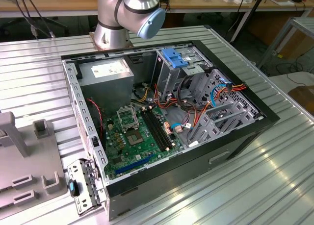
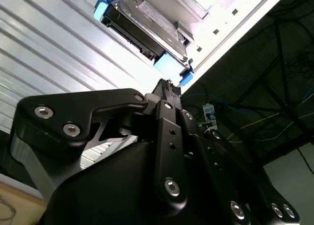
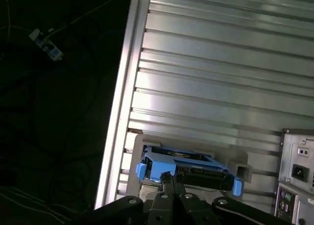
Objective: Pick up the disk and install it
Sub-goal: 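Pick up the disk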
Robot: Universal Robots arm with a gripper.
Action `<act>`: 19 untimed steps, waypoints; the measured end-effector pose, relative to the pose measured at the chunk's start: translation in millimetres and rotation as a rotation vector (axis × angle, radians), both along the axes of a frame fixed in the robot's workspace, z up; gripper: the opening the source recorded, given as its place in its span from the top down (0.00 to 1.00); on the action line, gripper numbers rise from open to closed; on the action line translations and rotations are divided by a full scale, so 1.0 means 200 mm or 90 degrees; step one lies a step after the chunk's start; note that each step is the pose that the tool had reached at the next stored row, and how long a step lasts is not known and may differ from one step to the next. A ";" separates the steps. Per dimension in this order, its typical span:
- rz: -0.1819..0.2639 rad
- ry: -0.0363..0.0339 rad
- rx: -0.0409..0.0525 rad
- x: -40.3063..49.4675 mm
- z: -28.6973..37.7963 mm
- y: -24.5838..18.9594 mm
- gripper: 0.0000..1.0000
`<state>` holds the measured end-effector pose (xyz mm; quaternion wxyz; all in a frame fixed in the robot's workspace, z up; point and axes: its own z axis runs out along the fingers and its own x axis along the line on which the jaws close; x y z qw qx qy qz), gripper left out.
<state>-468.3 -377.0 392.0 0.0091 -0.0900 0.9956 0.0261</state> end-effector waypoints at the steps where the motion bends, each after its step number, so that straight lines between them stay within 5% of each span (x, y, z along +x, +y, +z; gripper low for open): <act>1: 0.012 0.0000 0.0000 0.000 0.000 0.000 0.89; 13: 0.180 0.0000 0.0000 0.000 -0.001 0.000 0.89; 15: 0.232 0.0000 0.0000 0.000 -0.001 0.000 0.89; 19: 0.288 0.0000 0.0000 -0.001 -0.001 0.000 0.89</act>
